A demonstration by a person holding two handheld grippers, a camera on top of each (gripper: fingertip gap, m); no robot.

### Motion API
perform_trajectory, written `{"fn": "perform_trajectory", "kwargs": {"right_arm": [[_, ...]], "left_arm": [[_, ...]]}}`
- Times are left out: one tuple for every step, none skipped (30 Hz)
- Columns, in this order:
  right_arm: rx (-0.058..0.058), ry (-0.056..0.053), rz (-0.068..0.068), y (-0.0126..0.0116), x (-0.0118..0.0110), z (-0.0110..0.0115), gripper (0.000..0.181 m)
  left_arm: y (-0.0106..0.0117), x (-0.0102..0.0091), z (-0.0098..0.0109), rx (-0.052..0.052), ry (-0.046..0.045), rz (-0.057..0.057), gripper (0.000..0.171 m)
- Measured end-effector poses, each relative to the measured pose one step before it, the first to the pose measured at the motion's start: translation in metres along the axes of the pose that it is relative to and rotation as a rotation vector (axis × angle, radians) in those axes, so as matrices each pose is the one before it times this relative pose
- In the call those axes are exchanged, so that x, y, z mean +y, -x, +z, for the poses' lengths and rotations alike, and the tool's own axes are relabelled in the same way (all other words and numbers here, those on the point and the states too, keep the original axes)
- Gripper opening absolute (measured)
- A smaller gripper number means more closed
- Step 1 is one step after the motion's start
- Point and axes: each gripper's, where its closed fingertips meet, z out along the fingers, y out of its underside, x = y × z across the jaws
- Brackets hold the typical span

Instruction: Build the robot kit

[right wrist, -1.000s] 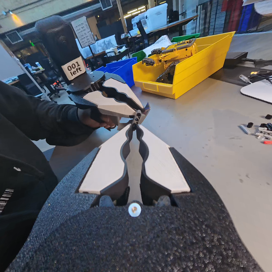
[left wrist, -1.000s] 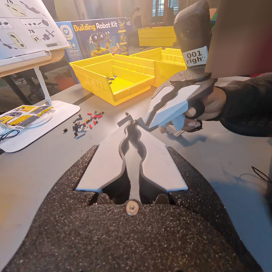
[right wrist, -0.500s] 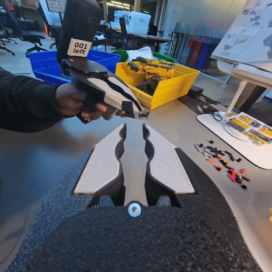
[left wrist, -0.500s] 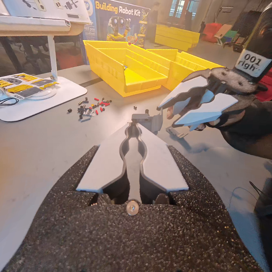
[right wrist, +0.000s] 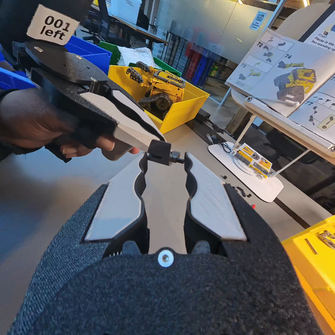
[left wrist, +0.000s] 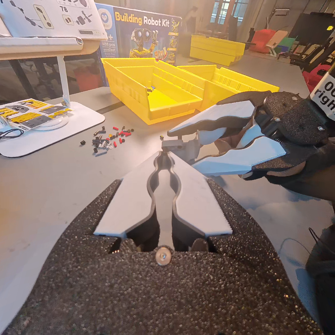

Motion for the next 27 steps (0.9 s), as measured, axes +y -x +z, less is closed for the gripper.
{"fn": "perform_trajectory", "kwargs": {"right_arm": [[-0.0042,-0.0104,0.0100,-0.00013,-0.00182,-0.00057,0.040],[-0.0020,-0.0163,0.0038,-0.00029,-0.00230,-0.00091,0.040],[-0.0004,-0.0172,-0.0047,-0.00007,-0.00245,-0.00104,0.039],[0.0015,-0.0172,-0.0130,0.00014,-0.00254,-0.00103,0.039],[0.0012,-0.0151,-0.0122,0.00027,-0.00213,-0.00083,0.039],[-0.0032,-0.0119,-0.0046,0.00030,-0.00167,-0.00075,0.039],[-0.0055,-0.0116,0.0021,0.00027,-0.00123,-0.00077,0.039],[-0.0034,-0.0117,-0.0010,0.00037,-0.00105,-0.00084,0.039],[-0.0019,-0.0081,-0.0079,0.00059,-0.00074,-0.00054,0.038],[-0.0034,-0.0052,-0.0080,0.00061,-0.00019,-0.00039,0.038],[-0.0074,-0.0009,-0.0007,0.00063,0.00046,-0.00012,0.038],[-0.0094,0.0030,0.0005,0.00076,0.00127,0.00017,0.038],[-0.0086,0.0029,-0.0062,0.00072,0.00158,0.00015,0.038],[-0.0095,0.0052,-0.0037,0.00081,0.00174,0.00030,0.039],[-0.0112,0.0043,-0.0030,0.00087,0.00191,0.00033,0.039],[-0.0124,0.0063,0.0045,0.00040,0.00206,0.00060,0.039],[-0.0160,0.0084,0.0143,-0.00045,0.00184,0.00034,0.039],[-0.0243,0.0163,0.0159,-0.00097,0.00197,0.00000,0.040],[-0.0417,0.0223,0.0016,-0.00005,0.00222,-0.00121,0.040],[-0.0440,0.0169,-0.0195,-0.00080,0.00209,-0.00331,0.054],[-0.0599,0.0344,-0.0287,0.00020,0.00560,-0.00568,0.063],[-0.0682,0.0476,-0.0154,0.00115,0.00894,-0.00753,0.063],[-0.0626,0.0567,0.0011,0.00067,0.01195,-0.00877,0.062],[-0.0773,0.0613,0.0166,0.00422,0.01411,-0.00945,0.060],[-0.0801,0.0619,0.0375,0.00657,0.01545,-0.00897,0.060],[-0.0431,0.0574,0.0465,0.00219,0.01586,-0.00712,0.060],[-0.0145,0.0534,0.0372,-0.00110,0.01607,-0.00473,0.060]], "left_arm": [[-0.00067,-0.00191,-0.00071,-0.0009,-0.00764,0.0022,0.003],[-0.00104,-0.00214,-0.00079,0.0011,-0.00780,0.0002,0.003],[-0.00106,-0.00208,-0.00073,-0.0002,-0.00746,0.0016,0.003],[-0.00108,-0.00194,-0.00085,-0.0030,-0.00628,0.0061,0.003],[-0.00092,-0.00141,-0.00072,-0.0035,-0.00415,0.0067,0.003],[-0.00106,-0.00095,-0.00051,-0.0002,-0.00350,0.0006,0.003],[-0.00102,-0.00071,-0.00030,0.0044,-0.00357,-0.0063,0.003],[-0.00104,-0.00014,-0.00016,0.0063,-0.00111,-0.0052,0.003],[-0.00083,0.00020,-0.00007,0.0048,0.00129,0.0009,0.003],[-0.00042,0.00070,-0.00003,0.0019,0.00258,0.0047,0.003],[-0.00007,0.00124,0.00017,0.0004,0.00575,0.0049,0.003],[0.00003,0.00179,0.00044,0.0024,0.00691,0.0023,0.003],[0.00017,0.00201,0.00051,0.0053,0.00611,0.0000,0.003],[0.00007,0.00218,0.00056,0.0067,0.00689,0.0004,0.003],[0.00050,0.00201,0.00042,0.0053,0.00933,0.0049,0.002],[0.00094,0.00152,0.00033,0.0041,0.01084,0.0131,0.003],[0.00101,0.00047,-0.00001,0.0069,0.00849,0.0185,0.003],[-0.00001,0.00051,0.00007,0.0194,0.01272,0.0171,0.004],[-0.00260,0.00213,0.00015,0.0408,0.02122,0.0181,0.004],[-0.00453,0.00364,-0.00024,0.0522,0.02220,0.0270,0.004],[-0.00535,0.00630,-0.00038,0.0501,0.02884,0.0368,0.005],[-0.00544,0.00971,0.00020,0.0446,0.04508,0.0442,0.003],[-0.00595,0.01125,0.00133,0.0405,0.05039,0.0537,0.003],[-0.00666,0.01026,0.00265,0.0383,0.04365,0.0521,0.003],[-0.00694,0.00930,0.00431,0.0389,0.04253,0.0313,0.003],[-0.00504,0.00847,0.00547,0.0292,0.04305,0.0107,0.003],[-0.00421,0.00742,0.00622,0.0258,0.03817,0.0062,0.003]]}}
